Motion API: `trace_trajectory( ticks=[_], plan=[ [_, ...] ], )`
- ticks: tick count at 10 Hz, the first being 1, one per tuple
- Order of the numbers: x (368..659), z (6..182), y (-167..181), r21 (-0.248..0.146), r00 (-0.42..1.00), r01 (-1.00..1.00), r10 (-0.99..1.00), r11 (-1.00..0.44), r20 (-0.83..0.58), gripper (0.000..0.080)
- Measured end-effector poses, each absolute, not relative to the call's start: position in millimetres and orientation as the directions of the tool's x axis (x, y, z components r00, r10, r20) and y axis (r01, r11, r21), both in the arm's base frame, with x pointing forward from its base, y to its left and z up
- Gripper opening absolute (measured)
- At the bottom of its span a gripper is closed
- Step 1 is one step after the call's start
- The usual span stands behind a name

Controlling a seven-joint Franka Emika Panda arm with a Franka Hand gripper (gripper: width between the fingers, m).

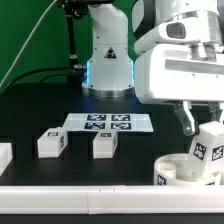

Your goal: Assemble stool

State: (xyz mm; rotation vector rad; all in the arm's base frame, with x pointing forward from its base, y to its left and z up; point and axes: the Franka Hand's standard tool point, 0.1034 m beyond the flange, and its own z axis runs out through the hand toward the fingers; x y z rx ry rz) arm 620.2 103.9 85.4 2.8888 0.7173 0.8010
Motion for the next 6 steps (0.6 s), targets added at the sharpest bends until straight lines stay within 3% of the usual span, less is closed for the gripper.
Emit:
trace_trajectory(
  ticks=[6],
  plan=[
    [622.5,83.4,110.3,0.172,0.745,0.39,0.42,-0.905,0.519,0.0333]
  ],
)
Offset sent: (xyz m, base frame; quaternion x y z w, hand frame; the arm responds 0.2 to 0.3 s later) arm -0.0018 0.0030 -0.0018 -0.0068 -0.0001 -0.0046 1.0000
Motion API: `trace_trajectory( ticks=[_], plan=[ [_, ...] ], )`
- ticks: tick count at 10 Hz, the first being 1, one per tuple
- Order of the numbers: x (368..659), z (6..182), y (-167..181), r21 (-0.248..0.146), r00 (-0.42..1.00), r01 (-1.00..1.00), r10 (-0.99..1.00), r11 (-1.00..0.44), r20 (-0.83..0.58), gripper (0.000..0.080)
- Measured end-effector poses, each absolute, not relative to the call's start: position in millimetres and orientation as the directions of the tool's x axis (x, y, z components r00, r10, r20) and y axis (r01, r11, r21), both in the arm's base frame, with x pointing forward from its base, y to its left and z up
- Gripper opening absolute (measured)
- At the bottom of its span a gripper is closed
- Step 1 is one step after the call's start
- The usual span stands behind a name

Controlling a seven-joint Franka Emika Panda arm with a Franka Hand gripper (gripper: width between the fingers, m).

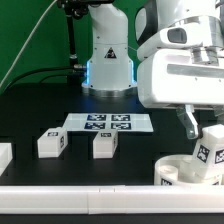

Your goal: Assemble stool

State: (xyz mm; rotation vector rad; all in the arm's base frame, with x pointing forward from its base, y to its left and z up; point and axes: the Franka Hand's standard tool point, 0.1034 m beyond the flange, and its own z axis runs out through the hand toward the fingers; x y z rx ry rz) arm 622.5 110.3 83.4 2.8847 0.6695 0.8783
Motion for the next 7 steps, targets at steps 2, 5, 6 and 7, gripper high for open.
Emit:
trace_trajectory(
  ticks=[2,5,6,7],
  plan=[
    [622.5,83.3,110.3,0.172,0.745,0.39,0.42,-0.905,0.519,0.0618],
    [622.4,83.1,110.3,0.172,0.745,0.39,0.42,-0.905,0.519,0.0648],
    [622.4,83.0,110.3,0.172,0.745,0.39,0.42,-0.905,0.519,0.0648],
    [622.4,83.0,110.2,0.172,0.745,0.39,0.42,-0.905,0.519,0.0649]
  ],
)
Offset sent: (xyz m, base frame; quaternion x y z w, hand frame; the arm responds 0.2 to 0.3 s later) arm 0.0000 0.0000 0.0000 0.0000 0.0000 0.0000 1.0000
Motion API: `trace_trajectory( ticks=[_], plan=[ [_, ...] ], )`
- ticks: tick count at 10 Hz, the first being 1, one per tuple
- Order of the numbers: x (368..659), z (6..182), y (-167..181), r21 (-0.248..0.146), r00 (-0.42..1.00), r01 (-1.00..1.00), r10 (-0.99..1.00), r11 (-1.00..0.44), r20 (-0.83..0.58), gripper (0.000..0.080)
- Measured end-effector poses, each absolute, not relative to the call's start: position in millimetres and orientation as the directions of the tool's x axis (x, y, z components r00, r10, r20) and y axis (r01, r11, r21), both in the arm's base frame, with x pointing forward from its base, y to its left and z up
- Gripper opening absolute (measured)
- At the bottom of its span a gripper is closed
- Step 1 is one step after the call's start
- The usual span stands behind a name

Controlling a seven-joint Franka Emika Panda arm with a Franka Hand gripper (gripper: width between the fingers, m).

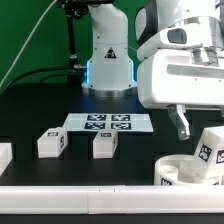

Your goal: Assemble stool

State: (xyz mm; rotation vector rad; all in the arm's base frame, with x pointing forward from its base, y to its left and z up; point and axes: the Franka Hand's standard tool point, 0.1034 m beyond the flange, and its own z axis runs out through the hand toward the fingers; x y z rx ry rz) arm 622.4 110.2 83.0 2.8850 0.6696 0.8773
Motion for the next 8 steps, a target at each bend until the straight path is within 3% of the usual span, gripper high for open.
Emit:
trace_trajectory(
  ticks=[2,7,8],
  plan=[
    [622,83.0,112,0.17,0.747,0.392,0.421,-0.904,0.514,0.0649],
    [640,121.7,132,0.123,0.799,0.421,0.432,-0.898,0.418,0.0649],
    [639,119.4,124,0.111,0.824,0.418,0.428,-0.902,0.371,0.0649]
  ],
)
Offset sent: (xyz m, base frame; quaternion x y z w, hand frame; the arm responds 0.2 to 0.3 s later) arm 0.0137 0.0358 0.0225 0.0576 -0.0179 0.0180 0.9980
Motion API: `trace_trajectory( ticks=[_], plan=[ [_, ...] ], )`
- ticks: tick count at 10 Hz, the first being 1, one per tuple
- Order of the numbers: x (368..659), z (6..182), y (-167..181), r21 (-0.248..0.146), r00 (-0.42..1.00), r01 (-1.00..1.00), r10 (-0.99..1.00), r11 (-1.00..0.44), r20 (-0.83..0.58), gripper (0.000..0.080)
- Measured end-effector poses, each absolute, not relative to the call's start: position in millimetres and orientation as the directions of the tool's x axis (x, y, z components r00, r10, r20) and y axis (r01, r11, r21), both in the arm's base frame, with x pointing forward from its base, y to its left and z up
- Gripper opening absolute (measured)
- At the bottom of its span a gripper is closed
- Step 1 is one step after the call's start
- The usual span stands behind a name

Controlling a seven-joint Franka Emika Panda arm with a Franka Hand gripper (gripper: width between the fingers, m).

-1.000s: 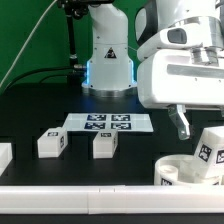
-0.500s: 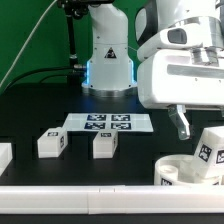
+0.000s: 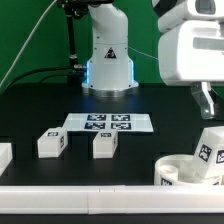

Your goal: Assemble stool

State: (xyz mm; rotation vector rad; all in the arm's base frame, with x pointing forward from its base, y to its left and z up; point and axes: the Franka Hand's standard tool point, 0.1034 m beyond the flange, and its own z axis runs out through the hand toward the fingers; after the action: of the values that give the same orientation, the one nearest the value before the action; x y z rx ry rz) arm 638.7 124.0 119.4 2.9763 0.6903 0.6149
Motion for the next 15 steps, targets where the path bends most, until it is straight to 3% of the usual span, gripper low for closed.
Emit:
trace_trajectory(
  ticks=[3,5,9,11,13,15],
  plan=[
    [636,122.6,107,0.007,0.918,0.392,0.391,-0.92,0.065,0.0649],
    [637,117.4,119,-0.013,0.929,0.367,0.367,-0.93,-0.036,0.0649],
    [641,117.0,116,-0.006,0.922,0.387,0.387,-0.922,-0.022,0.0649],
    [645,117.0,113,0.016,0.881,0.473,0.472,-0.881,-0.014,0.0649],
    [655,119.8,120,0.074,0.802,0.593,0.597,-0.801,0.03,0.0649],
    [656,117.9,120,0.083,0.705,0.705,0.709,-0.704,0.029,0.0649]
  ],
)
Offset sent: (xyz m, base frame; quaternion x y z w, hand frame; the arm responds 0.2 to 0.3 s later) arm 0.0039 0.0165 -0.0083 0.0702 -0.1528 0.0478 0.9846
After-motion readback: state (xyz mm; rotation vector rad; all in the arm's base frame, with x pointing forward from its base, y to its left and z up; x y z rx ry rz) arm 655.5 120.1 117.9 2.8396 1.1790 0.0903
